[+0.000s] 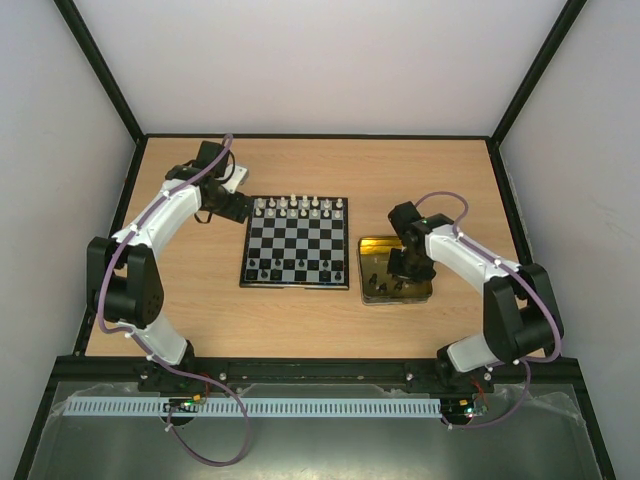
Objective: Set up the chess pieces on the board
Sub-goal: Pick up the chess piece from the storage box.
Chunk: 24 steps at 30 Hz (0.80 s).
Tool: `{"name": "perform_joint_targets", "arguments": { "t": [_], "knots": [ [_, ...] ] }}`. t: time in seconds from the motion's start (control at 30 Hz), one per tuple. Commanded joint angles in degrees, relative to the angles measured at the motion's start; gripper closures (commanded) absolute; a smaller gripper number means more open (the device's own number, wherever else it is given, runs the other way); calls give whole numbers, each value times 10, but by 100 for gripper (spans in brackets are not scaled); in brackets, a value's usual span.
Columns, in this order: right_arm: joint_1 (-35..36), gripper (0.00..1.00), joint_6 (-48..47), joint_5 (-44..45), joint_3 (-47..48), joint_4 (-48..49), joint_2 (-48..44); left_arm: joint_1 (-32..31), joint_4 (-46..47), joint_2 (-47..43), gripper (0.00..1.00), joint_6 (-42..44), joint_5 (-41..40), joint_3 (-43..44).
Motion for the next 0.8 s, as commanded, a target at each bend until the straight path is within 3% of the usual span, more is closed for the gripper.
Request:
{"name": "perform_joint_targets", "arguments": {
  "t": [0.0,0.77],
  "knots": [
    [-5,74,-6,2,-8,9,13,-2,-8,5,19,0,-6,10],
    [-7,85,-9,2,-15,15,21,-2,-7,8,19,0,-7,12]
  ]
}}
